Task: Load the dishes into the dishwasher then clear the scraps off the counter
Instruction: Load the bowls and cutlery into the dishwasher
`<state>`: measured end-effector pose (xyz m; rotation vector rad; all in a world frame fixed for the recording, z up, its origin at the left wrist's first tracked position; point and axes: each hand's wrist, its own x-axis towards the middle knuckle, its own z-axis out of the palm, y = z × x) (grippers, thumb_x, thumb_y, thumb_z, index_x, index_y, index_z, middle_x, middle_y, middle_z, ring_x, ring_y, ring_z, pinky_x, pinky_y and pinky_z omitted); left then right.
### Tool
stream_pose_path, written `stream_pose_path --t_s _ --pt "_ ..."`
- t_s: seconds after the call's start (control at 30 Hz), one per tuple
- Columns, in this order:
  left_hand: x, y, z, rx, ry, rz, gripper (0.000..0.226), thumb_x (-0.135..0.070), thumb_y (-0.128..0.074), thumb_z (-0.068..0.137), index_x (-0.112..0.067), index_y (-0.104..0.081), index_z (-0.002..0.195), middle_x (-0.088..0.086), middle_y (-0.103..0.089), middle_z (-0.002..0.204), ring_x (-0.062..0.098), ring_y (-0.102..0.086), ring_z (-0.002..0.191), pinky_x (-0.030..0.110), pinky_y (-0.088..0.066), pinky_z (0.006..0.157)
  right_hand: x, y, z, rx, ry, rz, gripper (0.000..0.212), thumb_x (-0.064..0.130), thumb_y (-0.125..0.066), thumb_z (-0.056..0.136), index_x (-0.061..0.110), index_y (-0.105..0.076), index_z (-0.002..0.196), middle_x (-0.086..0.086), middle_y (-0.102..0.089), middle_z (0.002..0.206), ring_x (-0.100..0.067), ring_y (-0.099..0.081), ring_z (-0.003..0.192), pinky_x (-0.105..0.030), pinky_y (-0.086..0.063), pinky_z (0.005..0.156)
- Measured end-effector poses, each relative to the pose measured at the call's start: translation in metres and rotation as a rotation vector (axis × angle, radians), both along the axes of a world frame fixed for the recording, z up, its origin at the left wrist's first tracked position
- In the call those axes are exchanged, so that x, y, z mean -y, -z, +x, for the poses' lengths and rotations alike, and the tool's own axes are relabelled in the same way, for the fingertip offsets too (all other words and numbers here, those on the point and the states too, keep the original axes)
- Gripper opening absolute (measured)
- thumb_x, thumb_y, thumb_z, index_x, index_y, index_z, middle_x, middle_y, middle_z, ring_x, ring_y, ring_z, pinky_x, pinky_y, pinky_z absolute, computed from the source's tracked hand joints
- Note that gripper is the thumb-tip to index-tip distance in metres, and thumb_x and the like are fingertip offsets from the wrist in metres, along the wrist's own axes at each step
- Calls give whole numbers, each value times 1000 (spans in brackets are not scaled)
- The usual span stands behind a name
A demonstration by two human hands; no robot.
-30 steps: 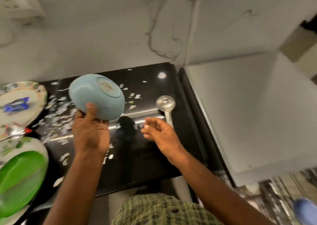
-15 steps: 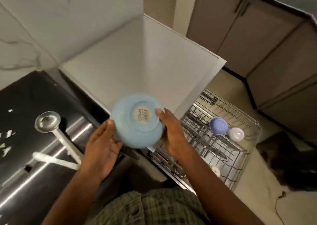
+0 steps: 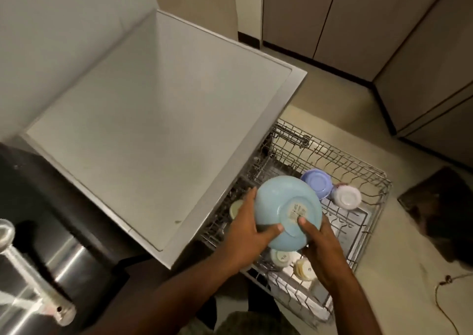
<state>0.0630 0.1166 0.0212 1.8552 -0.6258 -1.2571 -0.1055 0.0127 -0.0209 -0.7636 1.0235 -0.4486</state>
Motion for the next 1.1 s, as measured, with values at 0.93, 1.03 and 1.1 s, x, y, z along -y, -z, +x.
stream_pose_path --t_s 0.93,1.03,1.1 --pt "72 64 -1 42 -148 334 68 -36 -67 100 -31 -35 160 -2 -49 157 9 -51 133 41 -47 113 165 205 132 -275 323 155 72 39 -85 82 16 -49 140 -3 -66 124 -17 -66 109 -43 -61 91" --pt "73 62 -2 42 -151 327 68 -34 -68 100 -30 -35 160 -3 -49 156 11 -52 135 41 -47 113 164 210 133 -324 319 139 78 46 -86 78 16 -50 140 -2 -66 124 -18 -67 108 -49 -60 96" --pt "74 60 -2 36 -161 316 68 -32 -68 100 -29 -36 160 -2 -50 156 11 -51 137 42 -46 115 162 211 133 -355 331 153 85 51 -87 71 16 -48 139 -4 -65 126 -21 -66 109 -52 -60 95"
